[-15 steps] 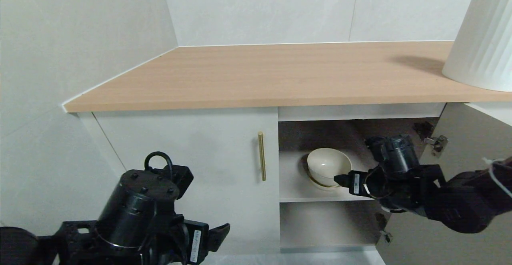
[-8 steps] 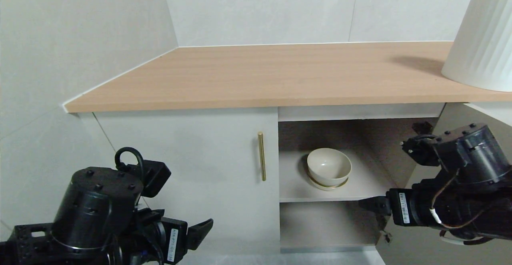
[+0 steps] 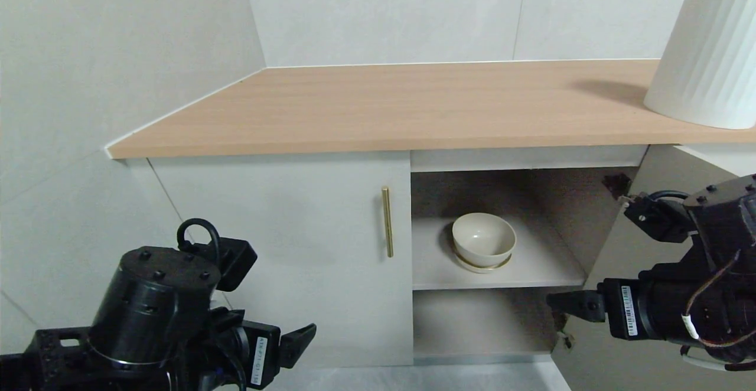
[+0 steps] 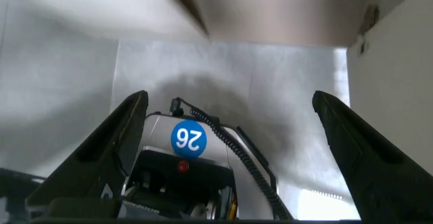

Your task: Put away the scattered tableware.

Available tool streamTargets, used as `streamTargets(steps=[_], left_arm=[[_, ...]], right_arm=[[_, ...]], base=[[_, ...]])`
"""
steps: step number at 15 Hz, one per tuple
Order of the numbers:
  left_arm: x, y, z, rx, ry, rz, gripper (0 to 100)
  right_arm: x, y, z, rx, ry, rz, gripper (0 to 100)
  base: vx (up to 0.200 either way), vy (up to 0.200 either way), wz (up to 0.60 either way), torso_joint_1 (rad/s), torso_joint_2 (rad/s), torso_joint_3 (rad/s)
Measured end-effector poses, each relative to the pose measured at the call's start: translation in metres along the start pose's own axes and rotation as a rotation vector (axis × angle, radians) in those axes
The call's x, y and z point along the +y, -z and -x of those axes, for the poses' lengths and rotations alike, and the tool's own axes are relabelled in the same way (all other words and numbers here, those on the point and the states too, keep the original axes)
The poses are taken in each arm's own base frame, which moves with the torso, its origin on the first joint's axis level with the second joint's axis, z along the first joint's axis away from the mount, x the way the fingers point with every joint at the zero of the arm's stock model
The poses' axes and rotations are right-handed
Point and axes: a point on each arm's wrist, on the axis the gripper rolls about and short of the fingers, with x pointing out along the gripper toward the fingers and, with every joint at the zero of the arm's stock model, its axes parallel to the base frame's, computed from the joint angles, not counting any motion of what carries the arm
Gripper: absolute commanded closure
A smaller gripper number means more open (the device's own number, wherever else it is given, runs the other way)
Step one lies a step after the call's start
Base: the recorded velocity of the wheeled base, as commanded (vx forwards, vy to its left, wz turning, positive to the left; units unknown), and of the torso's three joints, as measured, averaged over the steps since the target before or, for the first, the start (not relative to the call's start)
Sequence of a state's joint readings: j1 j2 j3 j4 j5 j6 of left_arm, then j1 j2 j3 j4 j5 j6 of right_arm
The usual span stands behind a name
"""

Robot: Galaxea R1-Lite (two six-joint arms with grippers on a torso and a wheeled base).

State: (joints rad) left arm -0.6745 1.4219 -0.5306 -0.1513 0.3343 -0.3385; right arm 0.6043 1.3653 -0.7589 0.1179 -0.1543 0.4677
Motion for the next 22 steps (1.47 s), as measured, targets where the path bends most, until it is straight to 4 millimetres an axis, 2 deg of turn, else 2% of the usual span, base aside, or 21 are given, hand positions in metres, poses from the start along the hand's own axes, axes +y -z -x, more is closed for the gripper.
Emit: streamTargets(steps=[10,19,22], left_arm=[[-0.0011,0.0019,-0.004,0.016,-0.009,-0.009,0],[-0.0019,0.0039,-0.0076,0.032,-0.015,-0.015,0],[-0.0019,0.0039,-0.008,0.03,-0.024,-0.019,0]], right_arm=[[-0.0008,-0.0005,0.0006,-0.007,0.009,0.0,0],[-0.0015,0.0007,0.0002,-0.004,0.016,0.004,0],[-0.0036,0.0042,0.0031,0.019,0.026,0.035,0]], base=[[-0.2,0.0,0.0,0.002,0.0,0.0],[0.0,0.0,0.0,0.0,0.0,0.0],[0.0,-0.2,0.0,0.001,0.0,0.007]])
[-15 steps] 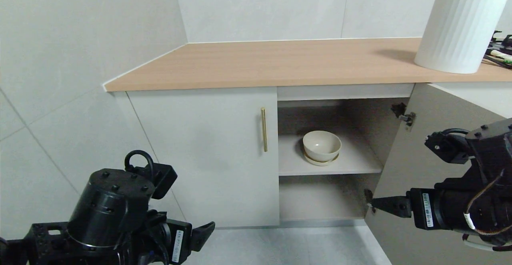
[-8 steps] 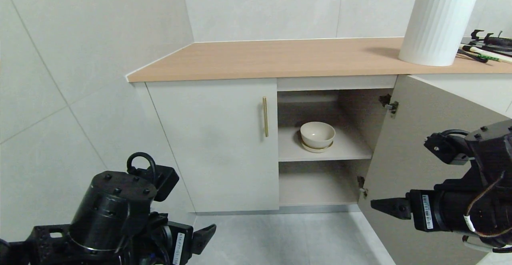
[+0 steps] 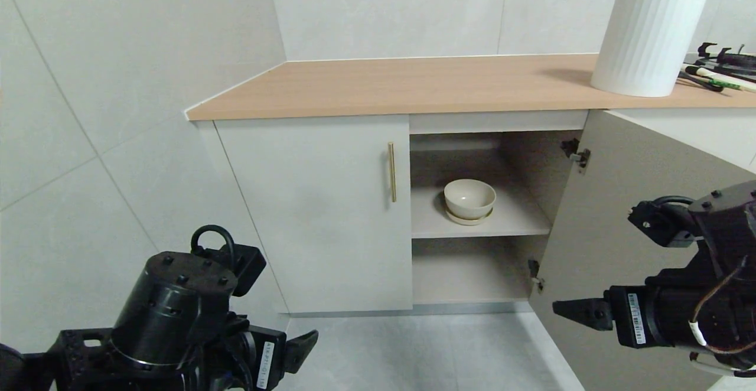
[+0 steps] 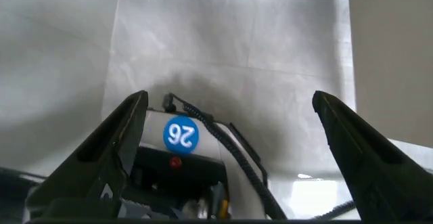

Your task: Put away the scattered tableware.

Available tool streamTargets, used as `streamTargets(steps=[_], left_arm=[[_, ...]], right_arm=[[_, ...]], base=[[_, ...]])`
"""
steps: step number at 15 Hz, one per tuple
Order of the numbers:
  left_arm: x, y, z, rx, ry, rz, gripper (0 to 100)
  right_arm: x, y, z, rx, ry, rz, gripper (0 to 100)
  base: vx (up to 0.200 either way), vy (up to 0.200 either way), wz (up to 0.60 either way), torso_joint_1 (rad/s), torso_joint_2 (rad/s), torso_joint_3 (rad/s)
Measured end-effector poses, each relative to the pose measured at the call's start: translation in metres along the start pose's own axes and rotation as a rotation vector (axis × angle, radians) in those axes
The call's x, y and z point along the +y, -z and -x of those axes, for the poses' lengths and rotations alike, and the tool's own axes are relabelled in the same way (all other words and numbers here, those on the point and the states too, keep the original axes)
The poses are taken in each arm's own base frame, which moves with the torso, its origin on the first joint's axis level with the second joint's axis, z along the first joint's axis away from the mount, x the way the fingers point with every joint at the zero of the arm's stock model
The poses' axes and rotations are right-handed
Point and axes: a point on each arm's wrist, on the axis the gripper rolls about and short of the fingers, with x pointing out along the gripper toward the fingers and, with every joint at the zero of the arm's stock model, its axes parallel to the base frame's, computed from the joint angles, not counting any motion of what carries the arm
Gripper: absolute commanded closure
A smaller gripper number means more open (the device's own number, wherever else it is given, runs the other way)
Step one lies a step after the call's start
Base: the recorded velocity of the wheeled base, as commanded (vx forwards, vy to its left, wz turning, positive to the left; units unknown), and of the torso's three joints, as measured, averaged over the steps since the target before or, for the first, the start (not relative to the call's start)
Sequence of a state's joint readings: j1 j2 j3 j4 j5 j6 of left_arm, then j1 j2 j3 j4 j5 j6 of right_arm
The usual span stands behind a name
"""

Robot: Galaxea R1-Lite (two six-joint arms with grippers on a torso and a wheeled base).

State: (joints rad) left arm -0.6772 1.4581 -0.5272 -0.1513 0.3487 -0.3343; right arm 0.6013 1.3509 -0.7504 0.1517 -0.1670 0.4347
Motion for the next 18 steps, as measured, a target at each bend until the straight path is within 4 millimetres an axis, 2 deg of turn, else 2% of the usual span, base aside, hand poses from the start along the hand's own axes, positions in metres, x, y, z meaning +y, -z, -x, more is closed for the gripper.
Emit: streamTargets(steps=[4,8,10,13,18], left_arm=[[0.0,0.001,0.0,0.002,0.001,-0.008,0],[0.0,0.001,0.0,0.003,-0.001,-0.007,0],[0.0,0.002,0.0,0.005,-0.002,-0.008,0],[0.0,0.002,0.0,0.005,-0.002,-0.011,0],[0.0,0.002,0.0,0.006,-0.002,-0.011,0]], right_arm=[[-0.013,0.018,0.025,0.133,0.036,0.182,0],[-0.03,0.045,0.069,0.28,0.041,0.415,0],[-0.036,0.052,0.089,0.289,0.029,0.492,0],[-0.043,0.056,0.105,0.228,0.058,0.504,0],[-0.052,0.05,0.111,0.163,0.194,0.421,0]], base=[[0.0,-0.2,0.0,0.006,0.0,0.004],[0.0,-0.2,0.0,-0.001,0.0,0.002],[0.0,-0.1,0.0,0.001,0.0,0.001],[0.0,0.0,0.0,0.0,0.0,0.0],[0.0,0.0,0.0,0.0,0.0,0.0]])
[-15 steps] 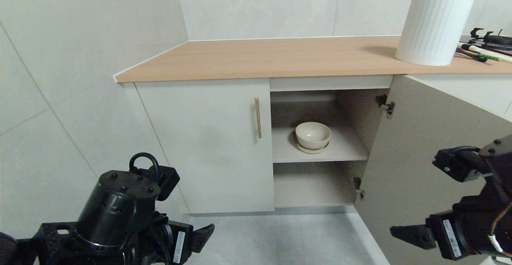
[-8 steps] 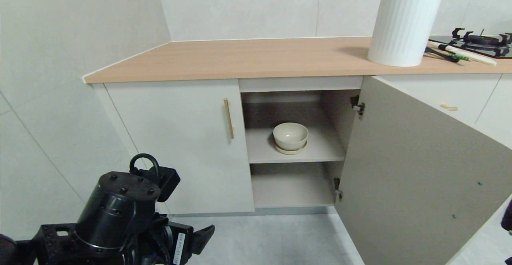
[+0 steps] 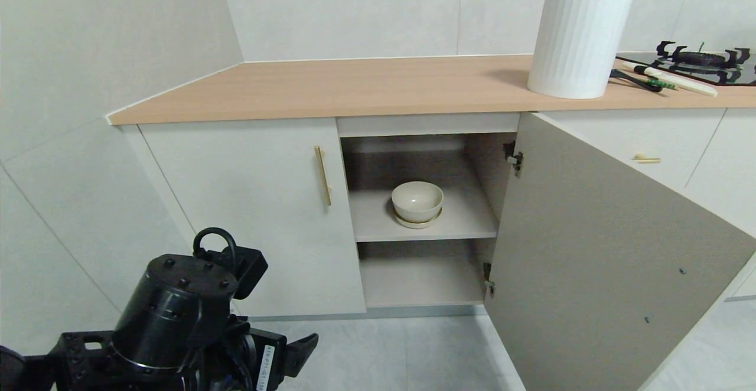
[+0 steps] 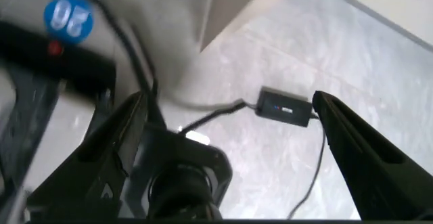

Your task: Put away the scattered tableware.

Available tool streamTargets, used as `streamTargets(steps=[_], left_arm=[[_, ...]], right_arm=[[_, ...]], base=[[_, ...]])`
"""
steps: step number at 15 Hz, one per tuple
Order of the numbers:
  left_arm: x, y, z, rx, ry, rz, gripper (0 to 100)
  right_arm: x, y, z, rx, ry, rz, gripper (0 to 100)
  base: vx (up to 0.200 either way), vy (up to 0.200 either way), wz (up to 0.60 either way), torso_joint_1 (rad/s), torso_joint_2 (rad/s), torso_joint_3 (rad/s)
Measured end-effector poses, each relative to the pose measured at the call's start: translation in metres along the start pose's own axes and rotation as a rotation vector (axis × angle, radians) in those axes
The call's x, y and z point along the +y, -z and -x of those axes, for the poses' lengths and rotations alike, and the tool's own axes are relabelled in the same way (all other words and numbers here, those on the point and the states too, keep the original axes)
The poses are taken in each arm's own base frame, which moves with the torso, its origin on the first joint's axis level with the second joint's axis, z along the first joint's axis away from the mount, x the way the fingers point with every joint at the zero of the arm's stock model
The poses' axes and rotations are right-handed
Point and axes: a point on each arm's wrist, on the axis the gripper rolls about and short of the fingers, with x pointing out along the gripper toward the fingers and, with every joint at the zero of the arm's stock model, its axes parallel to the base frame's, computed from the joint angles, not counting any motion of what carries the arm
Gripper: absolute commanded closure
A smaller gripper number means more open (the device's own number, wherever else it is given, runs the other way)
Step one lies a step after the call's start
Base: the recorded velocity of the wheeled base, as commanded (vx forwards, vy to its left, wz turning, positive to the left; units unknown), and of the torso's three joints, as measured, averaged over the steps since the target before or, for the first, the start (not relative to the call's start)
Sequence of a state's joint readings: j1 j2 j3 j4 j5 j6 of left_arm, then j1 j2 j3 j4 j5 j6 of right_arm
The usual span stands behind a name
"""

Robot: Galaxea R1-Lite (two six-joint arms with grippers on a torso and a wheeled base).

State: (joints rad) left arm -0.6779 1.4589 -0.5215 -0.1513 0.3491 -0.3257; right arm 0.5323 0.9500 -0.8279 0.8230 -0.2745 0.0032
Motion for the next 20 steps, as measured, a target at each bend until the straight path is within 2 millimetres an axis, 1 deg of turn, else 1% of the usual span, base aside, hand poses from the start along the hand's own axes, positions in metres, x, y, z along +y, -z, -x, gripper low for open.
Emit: streamTargets(steps=[4,7,11,14,17,19,20], left_arm=[[0.0,0.0,0.0,0.0,0.0,0.0,0],[0.0,0.0,0.0,0.0,0.0,0.0,0],[0.0,0.0,0.0,0.002,0.0,0.0,0],[0.0,0.001,0.0,0.003,0.0,-0.001,0],[0.0,0.001,0.0,0.003,0.0,-0.001,0],[0.0,0.001,0.0,0.003,0.0,-0.001,0],[0.0,0.0,0.0,0.003,0.0,0.0,0]], right_arm=[[-0.015,-0.008,0.007,-0.014,0.114,-0.134,0],[-0.027,-0.016,0.003,-0.006,0.217,-0.202,0],[-0.052,-0.028,-0.016,0.038,0.348,-0.312,0],[-0.069,-0.039,-0.038,-0.024,0.408,-0.365,0],[-0.076,-0.042,-0.058,-0.014,0.402,-0.381,0],[-0.08,-0.046,-0.065,-0.038,0.359,-0.391,0],[-0.081,-0.048,-0.068,-0.062,0.301,-0.393,0]], base=[[0.0,0.0,0.0,0.0,0.0,0.0],[0.0,0.0,0.0,0.0,0.0,0.0],[0.0,0.0,0.0,0.0,0.0,0.0],[0.0,0.0,0.0,0.0,0.0,0.0],[0.0,0.0,0.0,0.0,0.0,0.0],[0.0,0.0,0.0,0.0,0.0,0.0],[0.0,0.0,0.0,0.0,0.0,0.0]])
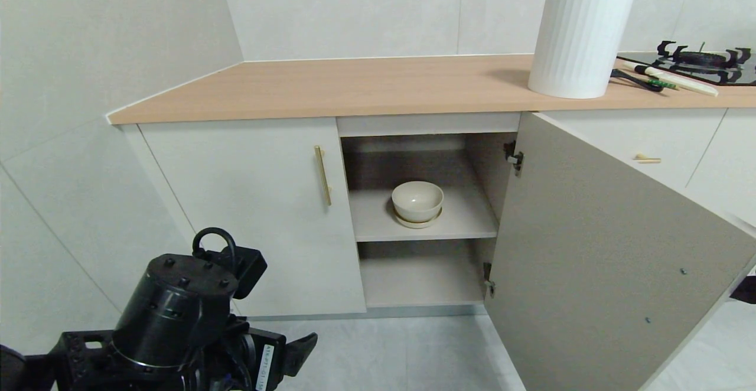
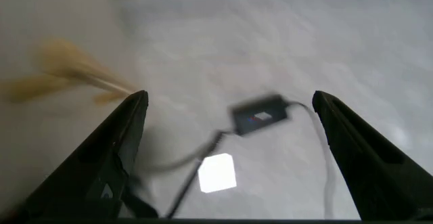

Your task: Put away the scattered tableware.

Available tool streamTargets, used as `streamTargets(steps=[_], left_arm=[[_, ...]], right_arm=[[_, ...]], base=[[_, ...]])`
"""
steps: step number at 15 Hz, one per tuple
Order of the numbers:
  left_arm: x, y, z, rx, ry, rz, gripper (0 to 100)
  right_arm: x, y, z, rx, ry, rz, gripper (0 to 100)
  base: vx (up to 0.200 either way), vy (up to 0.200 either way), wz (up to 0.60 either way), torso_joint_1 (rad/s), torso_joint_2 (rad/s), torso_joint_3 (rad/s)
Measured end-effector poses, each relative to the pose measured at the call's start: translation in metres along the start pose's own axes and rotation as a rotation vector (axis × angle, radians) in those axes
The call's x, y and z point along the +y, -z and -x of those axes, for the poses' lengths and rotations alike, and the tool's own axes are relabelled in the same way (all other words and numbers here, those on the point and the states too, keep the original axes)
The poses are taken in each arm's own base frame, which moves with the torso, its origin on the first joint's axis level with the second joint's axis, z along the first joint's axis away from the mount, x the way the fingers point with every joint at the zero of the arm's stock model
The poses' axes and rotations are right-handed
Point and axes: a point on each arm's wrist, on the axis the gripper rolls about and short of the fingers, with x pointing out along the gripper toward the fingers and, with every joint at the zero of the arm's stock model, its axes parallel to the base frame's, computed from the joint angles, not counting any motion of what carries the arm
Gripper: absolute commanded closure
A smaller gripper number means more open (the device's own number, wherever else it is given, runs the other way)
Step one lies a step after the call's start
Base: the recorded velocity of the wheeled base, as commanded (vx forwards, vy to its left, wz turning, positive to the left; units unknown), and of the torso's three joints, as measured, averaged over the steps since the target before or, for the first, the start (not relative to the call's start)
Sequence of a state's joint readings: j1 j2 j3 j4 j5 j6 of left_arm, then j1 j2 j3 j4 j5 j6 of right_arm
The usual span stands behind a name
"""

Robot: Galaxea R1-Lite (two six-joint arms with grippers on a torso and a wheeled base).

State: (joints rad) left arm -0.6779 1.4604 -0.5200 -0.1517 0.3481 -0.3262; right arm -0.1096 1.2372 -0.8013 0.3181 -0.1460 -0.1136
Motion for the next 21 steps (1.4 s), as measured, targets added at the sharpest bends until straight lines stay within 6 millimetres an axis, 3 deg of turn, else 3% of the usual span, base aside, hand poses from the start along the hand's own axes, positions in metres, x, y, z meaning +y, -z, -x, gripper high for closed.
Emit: streamTargets(steps=[12,21], left_arm=[[0.0,0.0,0.0,0.0,0.0,0.0,0],[0.0,0.0,0.0,-0.001,0.0,-0.001,0]], right_arm=[[0.009,0.002,-0.006,-0.022,-0.139,0.011,0],[0.049,0.008,0.001,-0.043,-0.318,0.02,0]], base=[[0.0,0.0,0.0,0.0,0.0,0.0],[0.0,0.0,0.0,0.0,0.0,0.0]])
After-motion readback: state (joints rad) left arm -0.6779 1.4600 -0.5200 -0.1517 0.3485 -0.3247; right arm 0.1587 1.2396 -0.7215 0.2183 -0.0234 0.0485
